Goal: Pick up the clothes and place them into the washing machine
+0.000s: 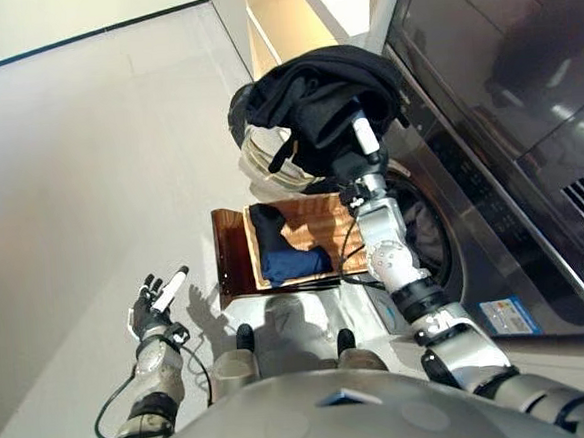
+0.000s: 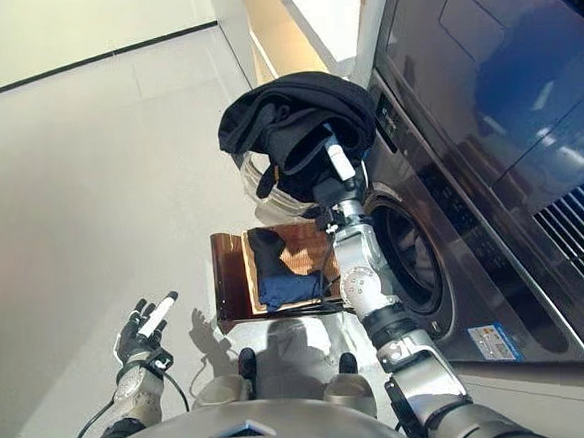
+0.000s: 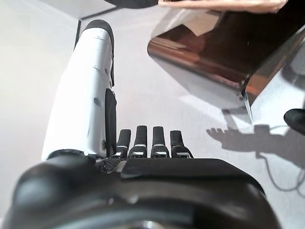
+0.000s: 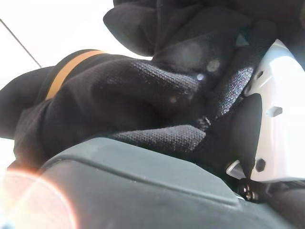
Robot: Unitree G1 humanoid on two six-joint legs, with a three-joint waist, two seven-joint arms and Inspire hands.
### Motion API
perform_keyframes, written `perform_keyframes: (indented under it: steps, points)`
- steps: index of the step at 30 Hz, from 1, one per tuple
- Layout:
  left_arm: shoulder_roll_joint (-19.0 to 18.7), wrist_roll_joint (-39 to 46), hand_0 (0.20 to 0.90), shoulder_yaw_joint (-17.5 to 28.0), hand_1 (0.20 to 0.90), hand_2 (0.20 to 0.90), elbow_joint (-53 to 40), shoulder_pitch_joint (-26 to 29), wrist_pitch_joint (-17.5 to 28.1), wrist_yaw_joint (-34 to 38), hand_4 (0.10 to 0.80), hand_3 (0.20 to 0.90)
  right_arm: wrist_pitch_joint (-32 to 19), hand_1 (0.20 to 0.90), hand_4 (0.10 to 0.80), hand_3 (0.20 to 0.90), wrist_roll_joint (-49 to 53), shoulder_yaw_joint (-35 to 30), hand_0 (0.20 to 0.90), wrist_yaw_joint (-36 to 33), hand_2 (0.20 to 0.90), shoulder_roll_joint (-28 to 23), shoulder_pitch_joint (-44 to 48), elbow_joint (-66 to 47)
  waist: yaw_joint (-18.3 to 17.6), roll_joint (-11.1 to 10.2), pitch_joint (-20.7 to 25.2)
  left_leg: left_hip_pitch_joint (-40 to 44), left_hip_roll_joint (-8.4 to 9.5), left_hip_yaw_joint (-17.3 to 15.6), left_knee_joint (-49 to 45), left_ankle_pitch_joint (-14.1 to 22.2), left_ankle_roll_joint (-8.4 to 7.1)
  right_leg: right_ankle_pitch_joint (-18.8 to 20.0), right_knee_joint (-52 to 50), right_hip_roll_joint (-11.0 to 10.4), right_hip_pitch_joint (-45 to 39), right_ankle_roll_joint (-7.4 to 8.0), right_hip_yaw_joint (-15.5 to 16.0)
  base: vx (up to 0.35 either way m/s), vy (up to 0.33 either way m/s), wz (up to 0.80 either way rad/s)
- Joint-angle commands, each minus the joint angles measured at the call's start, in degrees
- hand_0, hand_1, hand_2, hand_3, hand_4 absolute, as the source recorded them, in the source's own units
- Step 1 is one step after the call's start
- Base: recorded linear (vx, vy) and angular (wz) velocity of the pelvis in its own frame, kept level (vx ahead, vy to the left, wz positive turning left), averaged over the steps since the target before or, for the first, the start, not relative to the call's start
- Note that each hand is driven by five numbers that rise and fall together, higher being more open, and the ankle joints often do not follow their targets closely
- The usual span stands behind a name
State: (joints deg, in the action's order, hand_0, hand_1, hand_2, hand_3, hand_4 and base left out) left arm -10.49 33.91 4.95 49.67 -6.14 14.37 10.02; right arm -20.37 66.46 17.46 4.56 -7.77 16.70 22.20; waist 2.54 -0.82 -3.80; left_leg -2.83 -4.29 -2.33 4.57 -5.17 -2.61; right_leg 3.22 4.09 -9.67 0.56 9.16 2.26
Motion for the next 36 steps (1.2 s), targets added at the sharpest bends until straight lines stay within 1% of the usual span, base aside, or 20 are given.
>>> perform_keyframes:
  steps: [1, 2, 3, 4, 7, 8, 9, 10, 12, 14, 17, 20, 22, 28, 29, 30, 31, 36]
  points:
    - [-4.92, -2.39, 0.9, -1.17, 0.9, 0.9, 0.08, 8.5, 6.59, 2.03, 0.8, 0.9, -6.98, 0.2, 0.3, 0.2, 0.37, -4.52, 0.2, 1.4, 0.2, 1.56, 8.69, -5.5, 1.6, -0.18, -5.83, -5.93, 2.25, 0.82, -13.04, 9.06, -0.68, -1.97, -12.1, -1.45, 10.45, -0.76, 0.91, -0.25, -0.009, 0.01]
    - [-4.93, -2.38, 0.9, -1.17, 0.9, 0.9, 0.1, 8.57, 6.59, 2.03, 0.8, 0.9, -6.98, 0.2, 0.3, 0.2, 0.36, -4.55, 0.2, 1.38, 0.2, 1.56, 8.76, -5.5, 1.59, -0.19, -5.67, -6.46, 2.24, 0.84, -13.59, 9.3, -0.67, -2.06, -12.36, -1.45, 10.85, -0.76, 0.89, -0.203, -0.013, 0.06]
    - [-5.24, -2.09, 0.9, -1.44, 0.9, 0.9, -0.23, 9.41, 6.72, 2.26, 0.8, 0.9, -7.51, 0.2, 0.3, 0.2, 0.52, -5.07, 0.2, 1.18, 0.2, 1.25, 9.77, -5.61, 1.57, -0.11, -7.01, -10.39, 1.89, 1.17, -17.63, 10.2, -1.13, -2.43, -15.34, -1.28, 14.44, -1.03, 1.15, -0.111, -0.005, 0.06]
    - [-5.24, -2.09, 0.9, -1.44, 0.9, 0.9, -0.22, 9.47, 6.73, 2.26, 0.8, 0.9, -7.5, 0.2, 0.3, 0.2, 0.54, -5.1, 0.2, 1.2, 0.2, 1.24, 9.84, -5.58, 1.57, -0.1, -6.86, -10.78, 1.87, 1.19, -17.94, 10.33, -1.14, -2.5, -15.54, -1.26, 14.78, -1.03, 1.14, -0.156, -0.003, 0.08]
    - [-5.83, -1.55, 0.9, -1.92, 0.9, 0.9, -0.09, 10.76, 6.98, 2.78, 0.8, 0.9, -8.14, 0.2, 0.3, 0.2, 1.35, -5.43, 0.2, 1.05, 0.2, 1.11, 11.5, -5.16, 1.13, 0.71, -8.25, -17.22, 0.89, 1.47, -25.22, 12.44, -1.36, -3.84, -22.5, -1.02, 22.16, -1.24, 1.53, -0.125, 0.011, 0.05]
    - [-5.82, -1.56, 0.9, -1.92, 0.9, 0.9, -0.1, 10.77, 6.97, 2.79, 0.8, 0.9, -8.13, 0.2, 0.3, 0.2, 1.35, -5.44, 0.2, 1.05, 0.2, 1.1, 11.52, -5.15, 1.12, 0.73, -8.11, -17.53, 0.87, 1.5, -25.48, 12.55, -1.36, -3.91, -22.69, -1.01, 22.43, -1.25, 1.52, -0.132, 0.011, -0.02]
    - [-5.99, -1.3, 0.9, -1.98, 0.9, 0.9, -0.12, 11.44, 7.18, 3.28, 0.8, 0.9, -8.27, 0.2, 0.3, 0.2, 1.65, -5.56, 0.2, 0.98, 0.2, 1.04, 11.98, -5.09, 0.95, 1.07, -8.64, -20.23, 0.32, 1.65, -28.05, 13.28, -1.52, -4.59, -25.11, -1.28, 25.25, -1.18, 1.56, -0.067, 0.003, -0.04]
    - [-5.99, -1.3, 0.9, -1.98, 0.9, 0.9, -0.1, 11.48, 7.19, 3.29, 0.8, 0.9, -8.27, 0.2, 0.3, 0.2, 1.66, -5.58, 0.2, 0.99, 0.2, 1.03, 12.01, -5.08, 0.96, 1.08, -8.49, -20.56, 0.31, 1.67, -28.29, 13.37, -1.52, -4.66, -25.29, -1.28, 25.54, -1.18, 1.55, -0.089, 0.001, -0.04]
    - [-6.12, -0.48, 0.9, -1.94, 0.9, 0.9, -1.58, 12.24, 7.87, 4.08, 0.8, 0.9, -9.11, 0.2, 0.3, 0.2, 2.46, -6.26, 0.2, 0.57, 0.2, 1.46, 12.74, -5.13, 0.69, 1.75, -8.94, -24.31, -0.51, 2.07, -31.91, 14.52, -1.71, -5.75, -29.09, -1.6, 29.87, -1.23, 1.63, -0.089, 0.005, 0.01]
    - [-5.96, 0.04, 0.9, -1.74, 0.9, 0.9, -2.85, 12.49, 8.26, 4.58, 0.8, 0.9, -9.71, 0.2, 0.3, 0.2, 2.59, -7.08, 0.2, 0.09, 0.2, 1.8, 12.83, -4.67, 0.67, 2.15, -9.1, -26.41, -0.94, 2.1, -34.54, 15.86, -1.84, -7.18, -31.69, -1.46, 32.13, -1.42, 1.62, -0.066, -0.001, -0.01]
    - [-5.88, 0.92, 0.9, -1.72, 0.9, 0.9, -3.16, 13.0, 8.59, 5.02, 0.8, 0.9, -10.54, 0.2, 0.3, 0.2, 3.15, -8.19, 0.2, -0.45, 0.2, 2.09, 13.42, -4.21, 0.6, 2.6, -9.7, -28.65, -1.32, 2.31, -36.84, 16.6, -1.99, -7.86, -33.93, -1.63, 34.68, -1.47, 1.59, -0.085, 0.003, 0.03]
    - [-5.48, 3.4, 0.9, -1.53, 0.9, 0.9, -4.03, 12.69, 8.64, 4.56, 0.8, 0.9, -11.77, 0.2, 0.3, 0.2, 3.99, -9.99, 0.2, -1.56, 0.2, 2.92, 13.94, -3.18, 0.25, 3.7, -10.17, -32.63, -1.82, 2.35, -40.88, 17.95, -2.12, -9.27, -37.74, -1.82, 39.01, -1.41, 1.25, -0.07, 0.012, -0.04]
    - [-5.3, 3.7, 0.9, -1.5, 0.9, 0.9, -3.95, 12.5, 8.64, 4.54, 0.8, 0.9, -12.14, 0.2, 0.3, 0.2, 4.34, -10.61, 0.2, -1.92, 0.2, 3.3, 13.92, -2.97, 0.21, 3.98, -10.2, -33.67, -1.81, 2.36, -42.04, 18.32, -2.04, -9.76, -38.77, -1.82, 40.18, -1.45, 1.15, -0.045, 0.019, -0.09]
    - [-5.1, 4.8, 0.9, -0.96, 0.9, 0.9, -4.27, 12.35, 9.23, 5.84, 0.8, 0.9, -14.37, 0.2, 0.3, 0.2, 6.52, -14.14, 0.2, -3.58, 0.2, 4.8, 15.84, -0.44, 0.04, 6.05, -11.33, -38.93, -1.8, 3.13, -47.85, 20.44, -2.01, -11.97, -44.38, -2.15, 45.77, -1.41, 1.02, -0.045, 0.018, -0.03]
    - [-5.15, 4.76, 0.9, -0.93, 0.9, 0.9, -4.62, 12.24, 9.38, 5.97, 0.8, 0.9, -14.56, 0.2, 0.3, 0.2, 6.46, -14.4, 0.2, -3.91, 0.2, 4.66, 16.02, -0.17, 0.12, 6.54, -11.31, -38.91, -2.01, 3.03, -48.84, 22.41, -2.03, -14.04, -45.69, -2.21, 45.94, -1.02, 1.09, 0.052, 0.019, -0.01]
    - [-5.12, 4.88, 0.9, -0.98, 0.9, 0.9, -4.58, 12.26, 9.38, 5.84, 0.8, 0.9, -14.7, 0.2, 0.3, 0.2, 6.5, -14.9, 0.2, -4.11, 0.2, 4.42, 16.34, 0.09, 0.08, 6.93, -11.29, -39.79, -1.98, 3.03, -49.6, 22.81, -2.05, -14.49, -46.49, -2.29, 46.83, -0.99, 1.06, 0.046, 0.031, -0.01]
    - [-5.17, 4.89, 0.9, -1.09, 0.9, 0.9, -5.44, 12.17, 9.79, 5.88, 0.8, 0.9, -15.34, 0.2, 0.3, 0.2, 6.37, -15.95, 0.2, -4.67, 0.2, 4.16, 17.3, 0.64, -0.01, 7.79, -11.54, -41.16, -1.86, 2.87, -50.5, 23.12, -2.09, -14.91, -47.66, -2.42, 48.46, -0.82, 0.8, -0.034, 0.022, -0.01]
    - [-4.98, 5.66, 0.9, -1.18, 0.9, 0.9, -6.65, 12.16, 10.5, 6.08, 0.8, 0.9, -15.86, 0.2, 0.3, 0.2, 5.73, -16.49, 0.2, -5.79, 0.2, 3.55, 18.69, 1.99, 0.1, 8.76, -11.77, -44.41, -1.67, 2.47, -53.12, 23.92, -2.23, -16.06, -50.59, -2.22, 52.24, -0.83, 0.23, -0.026, 0.024, -0.03]
